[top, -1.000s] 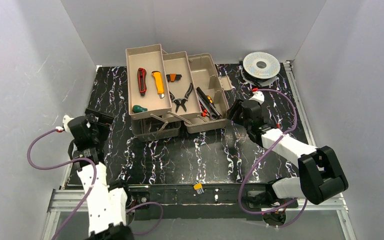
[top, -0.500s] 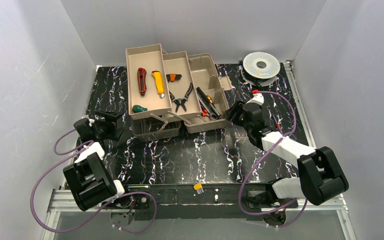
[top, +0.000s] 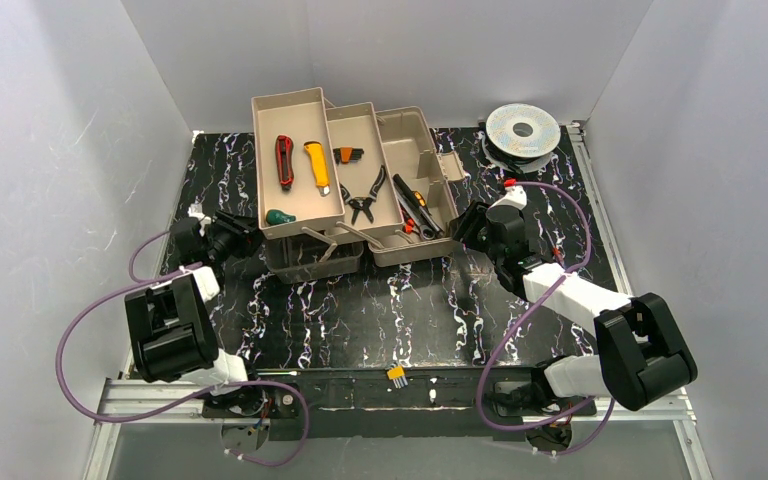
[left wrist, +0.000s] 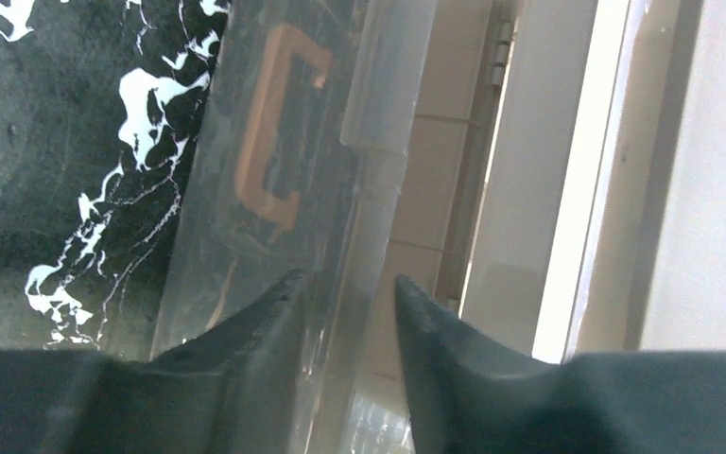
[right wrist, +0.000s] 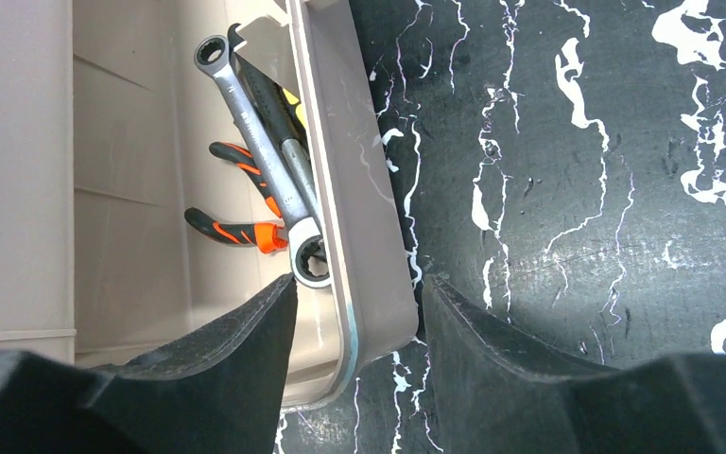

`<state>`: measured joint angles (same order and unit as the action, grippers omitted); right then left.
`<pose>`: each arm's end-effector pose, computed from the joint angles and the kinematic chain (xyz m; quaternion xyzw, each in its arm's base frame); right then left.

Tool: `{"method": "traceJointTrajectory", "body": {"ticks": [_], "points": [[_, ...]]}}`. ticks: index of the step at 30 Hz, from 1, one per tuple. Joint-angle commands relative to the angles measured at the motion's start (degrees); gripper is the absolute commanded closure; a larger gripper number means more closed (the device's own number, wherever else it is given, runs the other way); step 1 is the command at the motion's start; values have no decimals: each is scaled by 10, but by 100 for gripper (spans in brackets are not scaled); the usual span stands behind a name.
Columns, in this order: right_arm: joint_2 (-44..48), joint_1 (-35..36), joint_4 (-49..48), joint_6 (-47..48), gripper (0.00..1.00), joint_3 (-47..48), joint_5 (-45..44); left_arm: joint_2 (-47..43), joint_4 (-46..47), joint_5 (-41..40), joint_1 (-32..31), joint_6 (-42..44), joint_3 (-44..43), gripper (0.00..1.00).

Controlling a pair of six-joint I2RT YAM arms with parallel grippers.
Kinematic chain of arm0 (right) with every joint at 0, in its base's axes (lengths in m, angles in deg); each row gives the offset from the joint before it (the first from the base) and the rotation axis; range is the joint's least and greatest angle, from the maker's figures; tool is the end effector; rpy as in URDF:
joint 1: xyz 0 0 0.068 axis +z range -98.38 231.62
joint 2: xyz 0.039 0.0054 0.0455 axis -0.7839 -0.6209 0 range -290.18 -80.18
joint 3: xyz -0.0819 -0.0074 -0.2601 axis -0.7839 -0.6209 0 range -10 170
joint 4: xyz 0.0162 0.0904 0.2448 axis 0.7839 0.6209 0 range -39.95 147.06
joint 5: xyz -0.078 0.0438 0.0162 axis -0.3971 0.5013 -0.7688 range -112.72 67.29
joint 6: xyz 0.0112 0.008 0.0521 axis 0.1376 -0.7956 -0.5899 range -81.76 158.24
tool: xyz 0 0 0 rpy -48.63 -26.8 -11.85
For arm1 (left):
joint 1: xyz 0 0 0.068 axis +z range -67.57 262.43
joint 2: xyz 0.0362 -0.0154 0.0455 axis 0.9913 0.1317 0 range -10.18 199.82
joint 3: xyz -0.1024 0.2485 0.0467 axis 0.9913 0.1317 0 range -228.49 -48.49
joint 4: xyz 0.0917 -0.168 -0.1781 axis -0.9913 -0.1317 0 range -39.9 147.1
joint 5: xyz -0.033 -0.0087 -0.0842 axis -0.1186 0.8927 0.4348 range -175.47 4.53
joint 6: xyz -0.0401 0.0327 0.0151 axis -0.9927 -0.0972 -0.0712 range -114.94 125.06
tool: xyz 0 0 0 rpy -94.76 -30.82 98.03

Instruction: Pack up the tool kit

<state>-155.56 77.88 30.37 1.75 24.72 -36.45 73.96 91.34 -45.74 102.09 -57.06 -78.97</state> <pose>0.2545 0.1162 0.2160 0.1404 0.8088 0.2088 0.5316 0.2733 0.0735 0.1806 -0.3542 0.7089 -0.4553 0.4060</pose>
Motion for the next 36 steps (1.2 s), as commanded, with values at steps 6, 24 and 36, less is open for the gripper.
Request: {"method": "traceJointTrajectory", "body": {"ticks": [6,24,36], "points": [[3,-1,-35,4,43,1,-1,-67,-288,-143,-74,235,-132,94],[-37,-1,2,21,47,40,9,-189,-456,-508,-233,406,-263,100],[-42,12,-11,60,54,47,57,-170,-504,-671,-358,530,-387,100]]}}
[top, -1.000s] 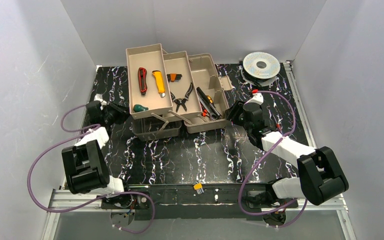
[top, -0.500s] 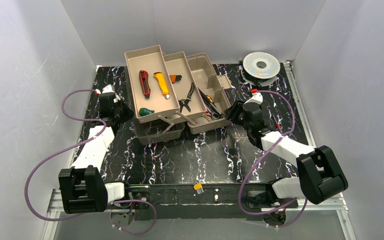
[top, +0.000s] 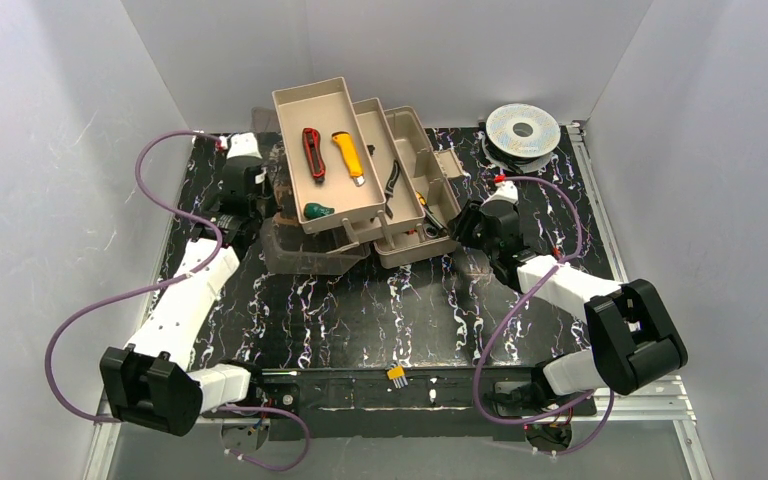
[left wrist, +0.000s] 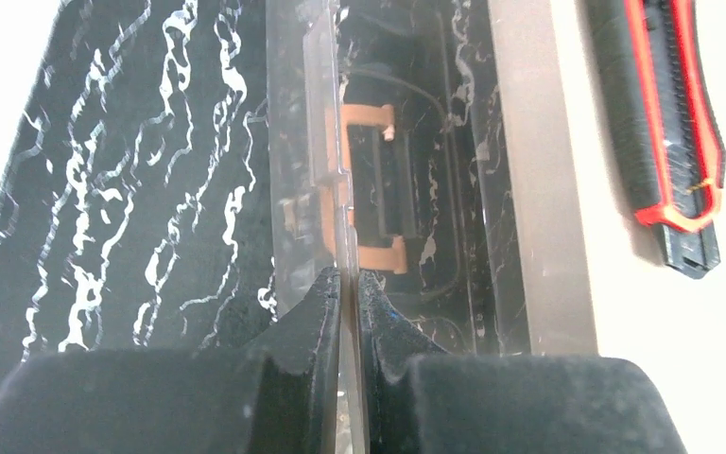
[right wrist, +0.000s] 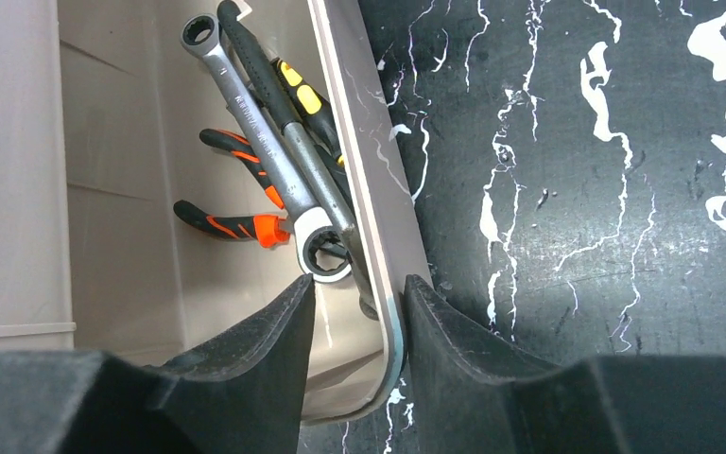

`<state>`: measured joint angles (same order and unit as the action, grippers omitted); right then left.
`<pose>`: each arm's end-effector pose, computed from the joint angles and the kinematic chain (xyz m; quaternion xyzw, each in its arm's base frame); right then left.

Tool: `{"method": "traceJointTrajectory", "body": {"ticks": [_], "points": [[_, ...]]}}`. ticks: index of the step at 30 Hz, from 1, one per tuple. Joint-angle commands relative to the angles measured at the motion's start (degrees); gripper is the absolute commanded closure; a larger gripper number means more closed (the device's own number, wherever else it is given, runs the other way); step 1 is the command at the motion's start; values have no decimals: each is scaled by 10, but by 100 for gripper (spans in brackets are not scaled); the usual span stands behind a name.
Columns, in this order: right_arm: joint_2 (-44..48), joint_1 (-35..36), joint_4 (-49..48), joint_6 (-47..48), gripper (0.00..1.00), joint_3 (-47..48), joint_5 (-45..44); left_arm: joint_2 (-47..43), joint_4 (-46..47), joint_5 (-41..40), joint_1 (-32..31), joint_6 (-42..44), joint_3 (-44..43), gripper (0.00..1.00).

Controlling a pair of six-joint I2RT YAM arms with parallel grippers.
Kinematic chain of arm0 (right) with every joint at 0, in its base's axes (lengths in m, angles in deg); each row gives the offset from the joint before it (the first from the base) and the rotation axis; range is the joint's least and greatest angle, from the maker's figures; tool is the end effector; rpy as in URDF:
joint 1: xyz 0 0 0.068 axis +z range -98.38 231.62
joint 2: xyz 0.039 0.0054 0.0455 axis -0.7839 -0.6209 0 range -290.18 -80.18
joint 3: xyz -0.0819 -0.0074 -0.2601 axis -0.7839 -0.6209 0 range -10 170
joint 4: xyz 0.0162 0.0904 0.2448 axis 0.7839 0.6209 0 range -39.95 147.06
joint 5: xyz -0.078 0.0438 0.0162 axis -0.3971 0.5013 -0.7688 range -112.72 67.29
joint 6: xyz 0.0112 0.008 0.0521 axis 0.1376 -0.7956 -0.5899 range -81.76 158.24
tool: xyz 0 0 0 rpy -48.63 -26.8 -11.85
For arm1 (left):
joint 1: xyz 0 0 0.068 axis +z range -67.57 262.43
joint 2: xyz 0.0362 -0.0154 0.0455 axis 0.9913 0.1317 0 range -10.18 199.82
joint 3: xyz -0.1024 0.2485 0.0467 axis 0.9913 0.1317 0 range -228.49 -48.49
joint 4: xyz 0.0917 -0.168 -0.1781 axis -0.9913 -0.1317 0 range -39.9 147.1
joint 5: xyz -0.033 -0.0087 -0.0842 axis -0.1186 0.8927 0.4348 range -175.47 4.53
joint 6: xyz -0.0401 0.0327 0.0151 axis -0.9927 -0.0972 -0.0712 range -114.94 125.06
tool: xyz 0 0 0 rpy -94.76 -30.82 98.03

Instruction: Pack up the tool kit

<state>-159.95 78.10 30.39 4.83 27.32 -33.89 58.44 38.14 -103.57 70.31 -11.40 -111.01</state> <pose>0.2669 0.1253 0.2101 0.1039 0.8241 0.2048 0.5178 0.2677 -0.0462 0.3472 -0.1160 0.8294 -0.0022 0.5465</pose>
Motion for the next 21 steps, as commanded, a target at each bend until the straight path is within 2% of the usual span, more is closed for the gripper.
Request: {"method": "traceJointTrajectory", "body": {"ticks": [1,7,14,21], "points": [[1,11,-13,34,55,23,41,-9,28,-108,-56,89,-76,100],[-3,23,-58,65,56,13,106,39,32,-198,-145,182,-144,100],[16,40,-100,89,51,-12,106,107,51,-275,-230,277,-215,100],[37,39,-61,71,37,-11,1,197,92,-344,-313,346,-254,100]]}}
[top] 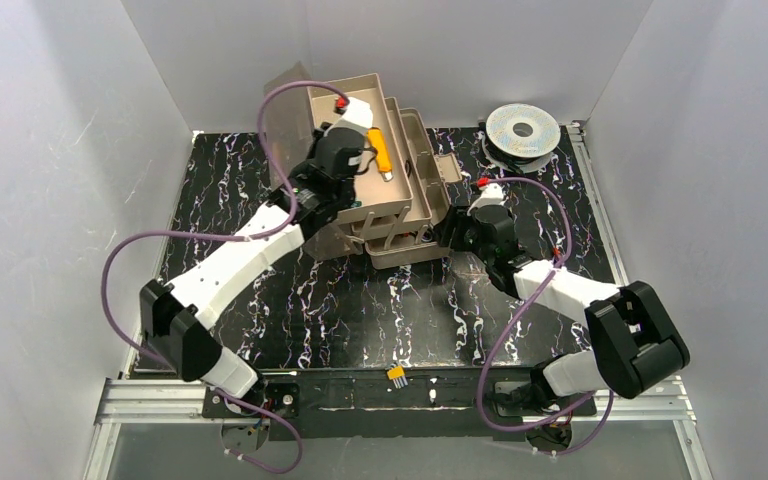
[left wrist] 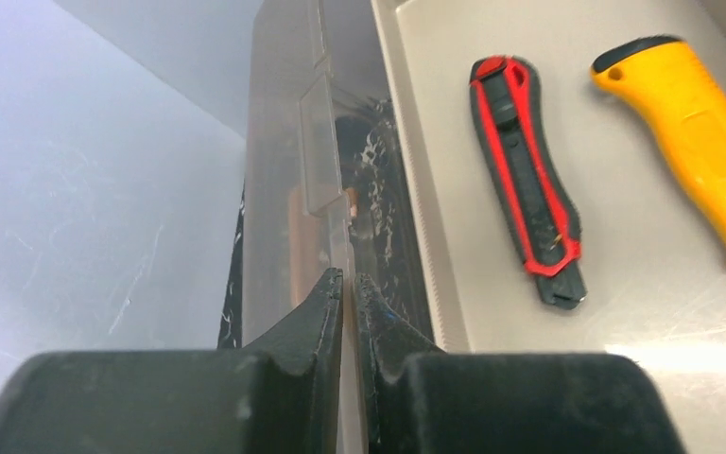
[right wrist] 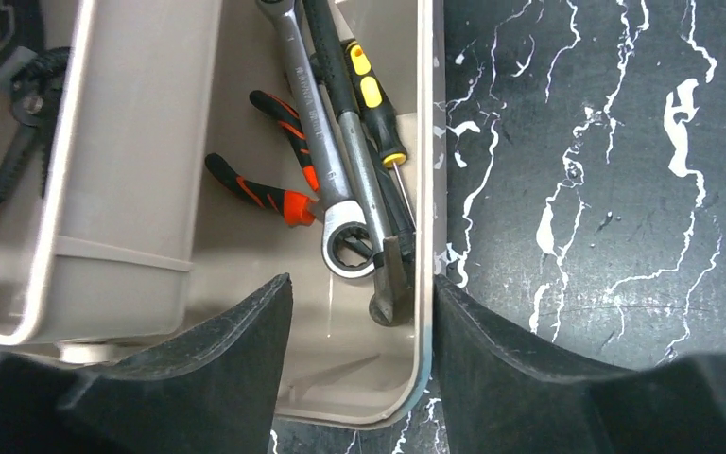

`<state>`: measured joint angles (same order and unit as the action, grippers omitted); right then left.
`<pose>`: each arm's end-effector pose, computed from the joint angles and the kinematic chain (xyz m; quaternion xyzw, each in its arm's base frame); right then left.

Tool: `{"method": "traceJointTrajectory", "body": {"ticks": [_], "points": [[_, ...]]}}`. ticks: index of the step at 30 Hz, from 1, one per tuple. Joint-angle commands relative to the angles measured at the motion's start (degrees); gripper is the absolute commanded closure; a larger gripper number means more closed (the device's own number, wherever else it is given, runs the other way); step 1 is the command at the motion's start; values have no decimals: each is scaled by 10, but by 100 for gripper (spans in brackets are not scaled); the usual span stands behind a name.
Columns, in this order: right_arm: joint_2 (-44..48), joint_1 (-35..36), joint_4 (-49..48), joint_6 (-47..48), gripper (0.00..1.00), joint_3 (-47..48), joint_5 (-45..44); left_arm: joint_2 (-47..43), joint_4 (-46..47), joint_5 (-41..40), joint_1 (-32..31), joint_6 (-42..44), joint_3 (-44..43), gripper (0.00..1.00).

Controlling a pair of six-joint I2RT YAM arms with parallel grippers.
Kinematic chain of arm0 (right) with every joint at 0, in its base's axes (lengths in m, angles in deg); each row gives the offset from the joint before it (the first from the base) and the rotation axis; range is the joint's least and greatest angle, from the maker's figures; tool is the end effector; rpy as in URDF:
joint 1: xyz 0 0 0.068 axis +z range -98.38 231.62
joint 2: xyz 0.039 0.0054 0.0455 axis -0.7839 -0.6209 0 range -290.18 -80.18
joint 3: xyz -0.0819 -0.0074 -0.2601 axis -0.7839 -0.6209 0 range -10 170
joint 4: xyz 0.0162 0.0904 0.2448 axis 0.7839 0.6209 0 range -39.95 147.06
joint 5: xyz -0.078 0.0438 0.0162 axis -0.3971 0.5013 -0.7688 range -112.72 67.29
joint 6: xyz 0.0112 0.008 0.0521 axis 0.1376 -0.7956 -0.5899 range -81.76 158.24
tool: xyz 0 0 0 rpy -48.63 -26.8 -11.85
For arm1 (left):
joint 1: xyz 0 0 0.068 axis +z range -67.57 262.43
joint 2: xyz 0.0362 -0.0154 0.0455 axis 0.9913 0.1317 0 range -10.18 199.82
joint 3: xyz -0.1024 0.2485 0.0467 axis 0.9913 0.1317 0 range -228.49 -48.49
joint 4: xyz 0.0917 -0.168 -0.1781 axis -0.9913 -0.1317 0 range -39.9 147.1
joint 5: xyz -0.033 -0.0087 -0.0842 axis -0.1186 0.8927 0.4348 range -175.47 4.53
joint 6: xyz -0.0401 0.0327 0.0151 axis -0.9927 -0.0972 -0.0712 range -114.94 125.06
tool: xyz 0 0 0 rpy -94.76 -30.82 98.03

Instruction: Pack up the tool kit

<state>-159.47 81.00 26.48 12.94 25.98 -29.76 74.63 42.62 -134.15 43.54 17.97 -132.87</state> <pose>0.2577 0.1401 0.2116 0.0063 0.8170 0.2192 0.5333 0.2781 -0.1901 0.4094 0.0895 0.7596 0.1937 0.6144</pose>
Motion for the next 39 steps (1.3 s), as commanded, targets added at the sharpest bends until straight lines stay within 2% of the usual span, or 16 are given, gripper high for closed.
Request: {"method": "traceJointTrajectory", "body": {"ticks": [1,5,11,14,18,19,21,23,25,27,30,34,37,39], "points": [[40,10,-17,-13,36,1,-57,46,50,-44,-53,53,-42,100],[69,10,-3,-24,30,-9,-115,88,52,-49,-82,53,-67,100],[126,8,26,-43,29,-21,-203,143,52,-50,-114,60,-119,100],[143,4,32,-64,29,-31,-249,169,52,-39,-127,50,-140,100],[145,-4,35,-74,30,-37,-261,206,31,6,-138,16,-175,100],[137,-6,43,-75,30,-33,-262,216,12,24,-138,-5,-191,95],[120,-13,72,-88,30,-14,-262,234,-20,71,-139,-51,-220,55],[106,-20,94,-101,30,-2,-259,241,-39,144,-139,-113,-239,27],[99,-31,100,-115,30,-1,-245,238,-40,213,-133,-165,-248,13],[96,-42,97,-125,30,-6,-227,224,-17,322,-123,-229,-242,3],[91,-52,89,-135,30,-12,-205,200,12,442,-106,-285,-237,2],[91,-59,83,-137,30,-16,-193,155,22,561,-77,-347,-222,2],[93,-61,75,-135,31,-19,-190,79,123,674,-22,-438,-129,2],[95,-63,74,-133,31,-19,-188,28,175,710,9,-487,-64,2]]}}
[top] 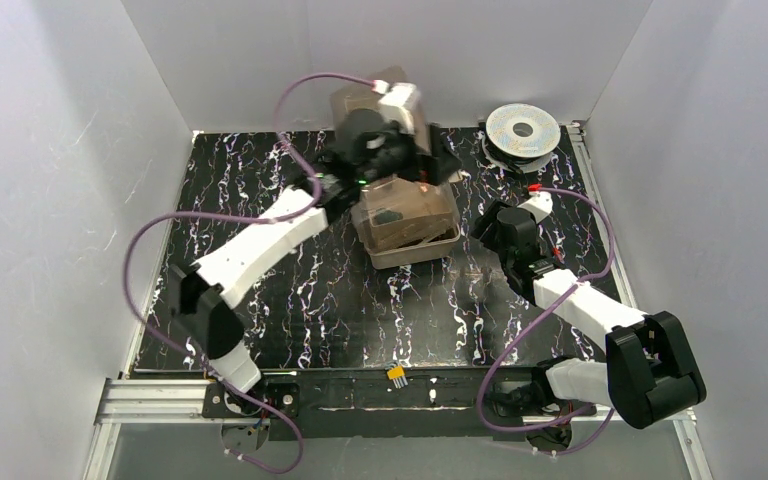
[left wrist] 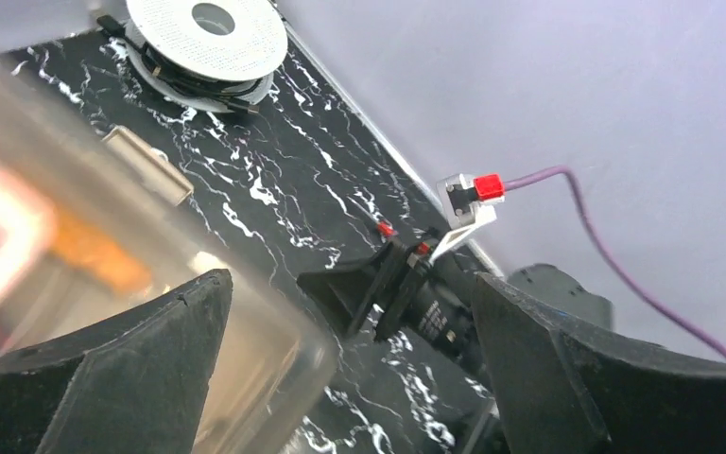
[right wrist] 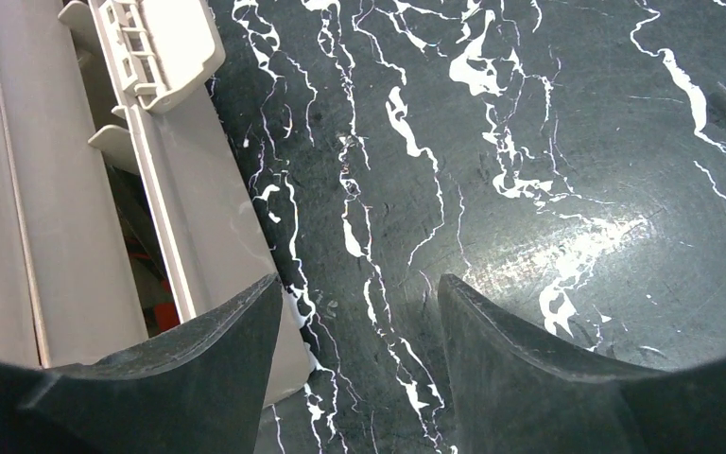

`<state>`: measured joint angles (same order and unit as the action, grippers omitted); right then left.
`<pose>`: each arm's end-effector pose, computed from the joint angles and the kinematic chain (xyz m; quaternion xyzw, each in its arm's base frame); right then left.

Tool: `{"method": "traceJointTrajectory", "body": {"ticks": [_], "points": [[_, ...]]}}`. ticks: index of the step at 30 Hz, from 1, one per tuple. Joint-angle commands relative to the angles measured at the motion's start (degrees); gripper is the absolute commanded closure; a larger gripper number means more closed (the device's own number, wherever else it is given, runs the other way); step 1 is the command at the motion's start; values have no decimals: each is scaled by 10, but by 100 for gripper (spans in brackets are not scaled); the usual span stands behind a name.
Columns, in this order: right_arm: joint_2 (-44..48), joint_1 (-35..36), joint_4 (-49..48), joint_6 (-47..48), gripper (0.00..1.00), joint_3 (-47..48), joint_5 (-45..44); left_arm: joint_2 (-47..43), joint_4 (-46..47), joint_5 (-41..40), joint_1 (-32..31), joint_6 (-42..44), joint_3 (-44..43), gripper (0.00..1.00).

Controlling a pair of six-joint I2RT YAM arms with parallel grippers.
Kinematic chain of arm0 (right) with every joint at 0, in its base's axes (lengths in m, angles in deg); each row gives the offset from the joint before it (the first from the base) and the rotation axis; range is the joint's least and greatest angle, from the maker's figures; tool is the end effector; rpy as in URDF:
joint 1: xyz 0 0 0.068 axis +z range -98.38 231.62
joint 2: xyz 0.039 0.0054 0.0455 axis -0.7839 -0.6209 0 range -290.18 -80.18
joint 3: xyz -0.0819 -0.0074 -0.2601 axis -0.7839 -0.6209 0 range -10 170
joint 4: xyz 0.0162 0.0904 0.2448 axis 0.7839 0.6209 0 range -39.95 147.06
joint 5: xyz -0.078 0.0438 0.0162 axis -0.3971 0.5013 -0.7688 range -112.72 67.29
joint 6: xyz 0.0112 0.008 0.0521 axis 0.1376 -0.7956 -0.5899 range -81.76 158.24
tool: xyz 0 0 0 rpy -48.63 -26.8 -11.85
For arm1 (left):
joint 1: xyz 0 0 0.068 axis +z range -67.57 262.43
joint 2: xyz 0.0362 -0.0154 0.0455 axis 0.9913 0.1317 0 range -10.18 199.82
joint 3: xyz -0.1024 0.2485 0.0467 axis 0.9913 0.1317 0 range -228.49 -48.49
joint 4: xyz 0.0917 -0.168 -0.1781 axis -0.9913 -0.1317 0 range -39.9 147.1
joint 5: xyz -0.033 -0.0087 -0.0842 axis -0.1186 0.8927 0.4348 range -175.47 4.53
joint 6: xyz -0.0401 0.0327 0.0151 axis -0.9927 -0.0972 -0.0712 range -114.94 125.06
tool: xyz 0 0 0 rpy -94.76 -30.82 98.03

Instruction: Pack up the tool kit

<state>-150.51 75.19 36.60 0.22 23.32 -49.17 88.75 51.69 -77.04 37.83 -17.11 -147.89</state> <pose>0.2446 0.0895 0.2203 0.2268 0.7921 0.1087 0.5562 0.2913 -0.2946 0.4268 0.1916 0.7113 -0.4161 0.5331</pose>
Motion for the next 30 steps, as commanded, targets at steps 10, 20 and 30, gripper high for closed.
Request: {"method": "traceJointTrajectory", "body": {"ticks": [10,20,30], "points": [[26,-5,-43,34,33,11,19,-316,-43,40,148,-99,238,2],[-63,-3,62,95,38,150,181,-401,-104,-48,187,-102,363,2],[-93,110,7,151,42,149,187,-264,-103,42,281,-95,272,2]]}}
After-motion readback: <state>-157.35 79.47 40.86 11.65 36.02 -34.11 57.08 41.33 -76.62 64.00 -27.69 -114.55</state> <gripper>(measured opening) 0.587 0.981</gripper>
